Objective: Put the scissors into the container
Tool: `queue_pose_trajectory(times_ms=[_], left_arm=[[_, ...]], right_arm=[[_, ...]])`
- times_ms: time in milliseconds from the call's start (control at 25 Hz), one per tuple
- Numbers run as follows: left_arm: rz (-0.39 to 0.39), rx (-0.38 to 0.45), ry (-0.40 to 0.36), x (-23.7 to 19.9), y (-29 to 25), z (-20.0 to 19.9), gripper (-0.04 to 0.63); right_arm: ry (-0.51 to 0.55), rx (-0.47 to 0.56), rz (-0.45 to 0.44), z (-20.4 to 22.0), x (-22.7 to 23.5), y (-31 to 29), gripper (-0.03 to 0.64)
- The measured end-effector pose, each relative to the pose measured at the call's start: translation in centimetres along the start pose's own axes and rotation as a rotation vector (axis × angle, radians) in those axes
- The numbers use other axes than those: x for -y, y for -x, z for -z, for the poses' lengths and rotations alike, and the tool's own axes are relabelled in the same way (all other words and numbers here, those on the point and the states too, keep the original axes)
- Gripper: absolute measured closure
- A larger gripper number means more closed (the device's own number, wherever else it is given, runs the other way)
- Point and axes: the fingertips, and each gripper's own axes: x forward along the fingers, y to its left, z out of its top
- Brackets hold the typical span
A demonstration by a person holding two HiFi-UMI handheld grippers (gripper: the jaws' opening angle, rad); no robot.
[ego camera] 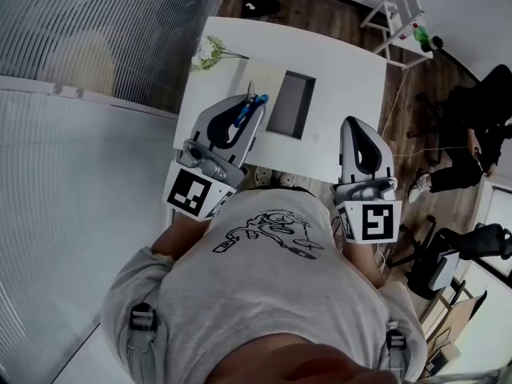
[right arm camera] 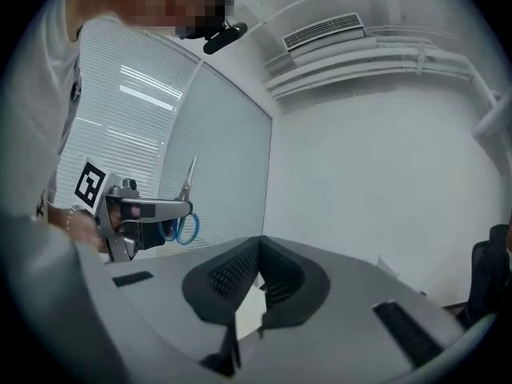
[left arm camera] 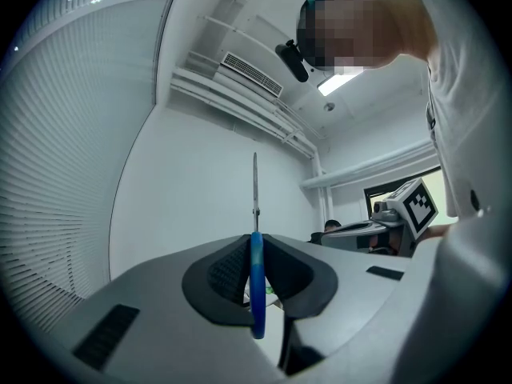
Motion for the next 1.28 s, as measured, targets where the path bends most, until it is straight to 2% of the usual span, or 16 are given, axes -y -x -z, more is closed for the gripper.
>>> queue_pose_trajectory(times_ms=[760,1280], left_arm=[[-0.02,-0.05,0.003,2.0,-2.8,2.1,0.546],[-0.008,-0.098,0.052,1.9,-4.1,5.0,0.546]], right_arm=[[-0.022,-0.003,-0.013,1.5,3.4,1.0,0.612],[-0.034,0.015,0.003,1.3,4.0,1.2,0.612]])
